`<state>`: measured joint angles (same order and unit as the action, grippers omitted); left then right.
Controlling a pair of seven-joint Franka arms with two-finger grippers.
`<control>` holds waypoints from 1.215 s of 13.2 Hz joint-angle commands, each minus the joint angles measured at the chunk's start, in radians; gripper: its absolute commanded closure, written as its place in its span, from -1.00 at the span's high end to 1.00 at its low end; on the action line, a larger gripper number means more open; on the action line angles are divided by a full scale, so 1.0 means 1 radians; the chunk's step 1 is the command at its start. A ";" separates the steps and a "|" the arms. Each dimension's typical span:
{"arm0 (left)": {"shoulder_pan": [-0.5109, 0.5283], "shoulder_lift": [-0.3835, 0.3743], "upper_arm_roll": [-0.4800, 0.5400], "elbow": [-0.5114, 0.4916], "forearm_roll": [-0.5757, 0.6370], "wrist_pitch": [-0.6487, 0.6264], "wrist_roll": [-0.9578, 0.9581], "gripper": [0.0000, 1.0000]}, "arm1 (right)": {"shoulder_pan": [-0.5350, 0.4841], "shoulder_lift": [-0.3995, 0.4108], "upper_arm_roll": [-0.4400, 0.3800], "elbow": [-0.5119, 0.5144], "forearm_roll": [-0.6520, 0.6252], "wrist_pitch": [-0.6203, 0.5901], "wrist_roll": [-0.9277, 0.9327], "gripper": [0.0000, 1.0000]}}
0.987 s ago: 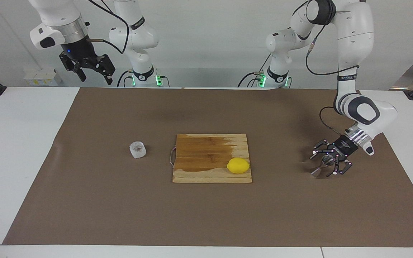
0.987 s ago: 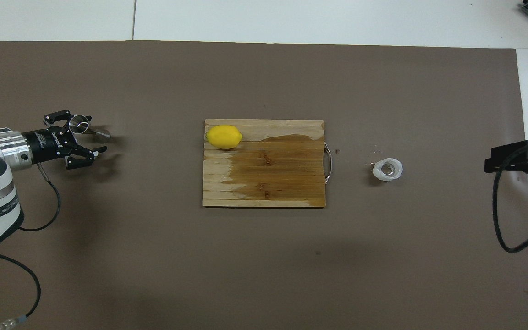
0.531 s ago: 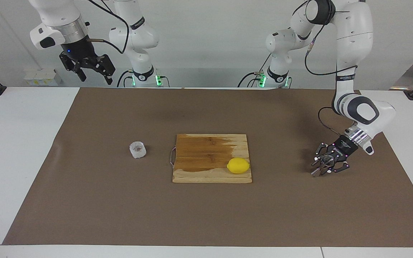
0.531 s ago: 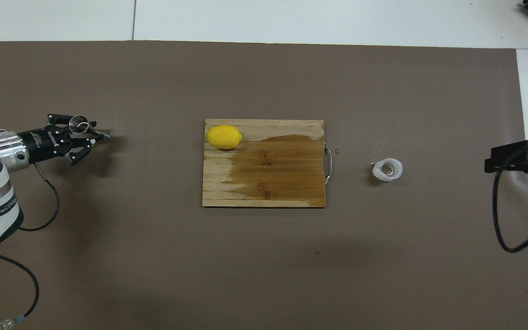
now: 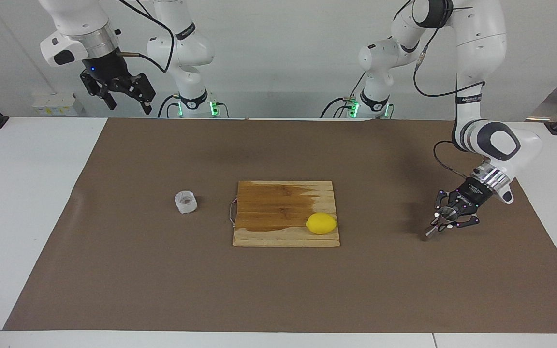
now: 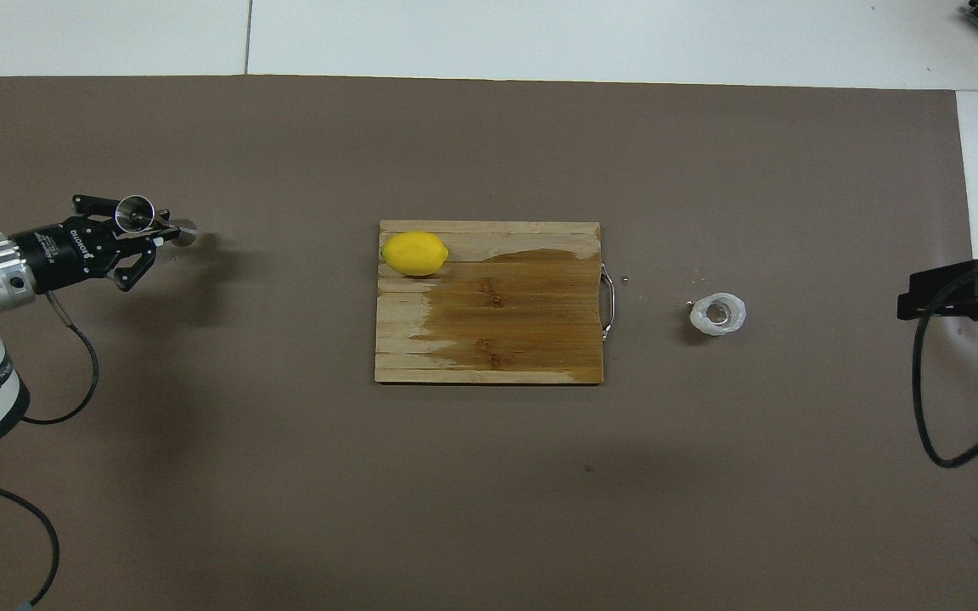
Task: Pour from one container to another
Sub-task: 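Lift the metal cup with the left gripper and carry it over the board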
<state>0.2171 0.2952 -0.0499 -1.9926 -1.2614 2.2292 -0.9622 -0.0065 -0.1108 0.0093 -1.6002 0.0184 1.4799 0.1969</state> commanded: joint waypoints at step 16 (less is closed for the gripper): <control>-0.820 -0.094 0.012 -0.012 -0.568 0.656 -0.357 -1.00 | -0.010 -0.015 0.006 -0.010 0.021 -0.012 0.006 1.00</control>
<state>-0.5675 0.1888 -0.0581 -2.0118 -1.7758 2.8708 -1.3103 -0.0065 -0.1108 0.0093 -1.6002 0.0184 1.4799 0.1969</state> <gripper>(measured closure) 0.758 0.000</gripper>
